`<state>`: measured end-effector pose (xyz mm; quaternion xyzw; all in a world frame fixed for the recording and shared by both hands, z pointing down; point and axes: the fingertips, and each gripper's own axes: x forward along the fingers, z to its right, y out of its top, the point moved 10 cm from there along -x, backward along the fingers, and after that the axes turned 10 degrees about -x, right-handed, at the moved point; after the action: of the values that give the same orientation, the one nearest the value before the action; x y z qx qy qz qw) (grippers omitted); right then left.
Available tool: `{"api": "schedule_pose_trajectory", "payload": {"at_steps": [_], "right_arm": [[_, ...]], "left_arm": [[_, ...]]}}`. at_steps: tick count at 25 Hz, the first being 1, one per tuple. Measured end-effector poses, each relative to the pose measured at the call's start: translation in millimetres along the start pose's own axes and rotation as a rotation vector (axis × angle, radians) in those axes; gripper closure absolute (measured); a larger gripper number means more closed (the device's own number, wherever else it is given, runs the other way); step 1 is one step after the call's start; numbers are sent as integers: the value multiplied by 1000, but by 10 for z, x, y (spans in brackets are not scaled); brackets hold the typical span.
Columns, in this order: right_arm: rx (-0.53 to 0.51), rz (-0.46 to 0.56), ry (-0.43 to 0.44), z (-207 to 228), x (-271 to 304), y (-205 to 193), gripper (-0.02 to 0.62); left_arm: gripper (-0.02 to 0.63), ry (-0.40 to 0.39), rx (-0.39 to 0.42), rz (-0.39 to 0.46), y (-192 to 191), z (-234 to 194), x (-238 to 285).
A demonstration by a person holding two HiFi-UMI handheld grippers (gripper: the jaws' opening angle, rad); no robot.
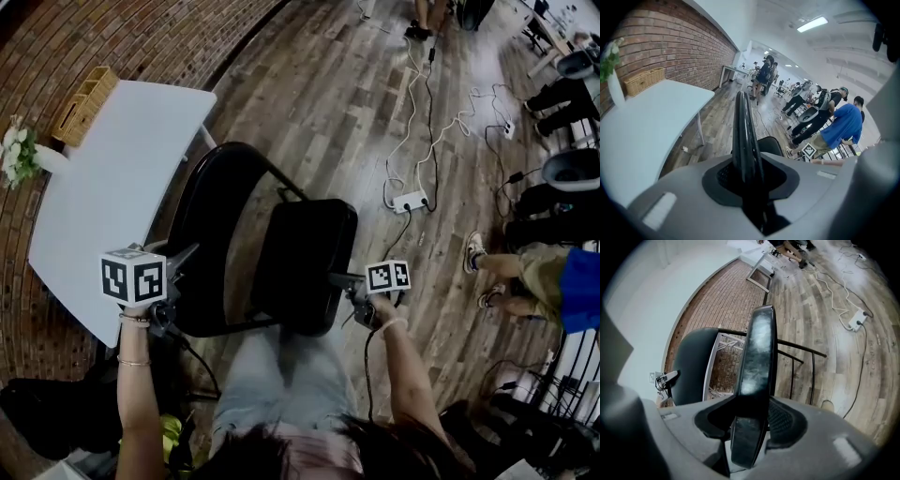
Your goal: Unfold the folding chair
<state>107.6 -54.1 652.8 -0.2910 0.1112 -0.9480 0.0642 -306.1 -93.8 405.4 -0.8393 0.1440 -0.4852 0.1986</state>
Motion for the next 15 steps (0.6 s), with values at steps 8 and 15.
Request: {"api": "schedule_pose_trajectory", "payload": {"at_steps": [8, 15], "right_arm": [[10, 7, 7, 66, 0, -17, 410], [15, -12, 20, 160, -71, -32, 410]], "left_arm": [[522, -14, -7, 5, 48, -245, -7], [520, -16, -11, 1, 14, -182, 32]]}}
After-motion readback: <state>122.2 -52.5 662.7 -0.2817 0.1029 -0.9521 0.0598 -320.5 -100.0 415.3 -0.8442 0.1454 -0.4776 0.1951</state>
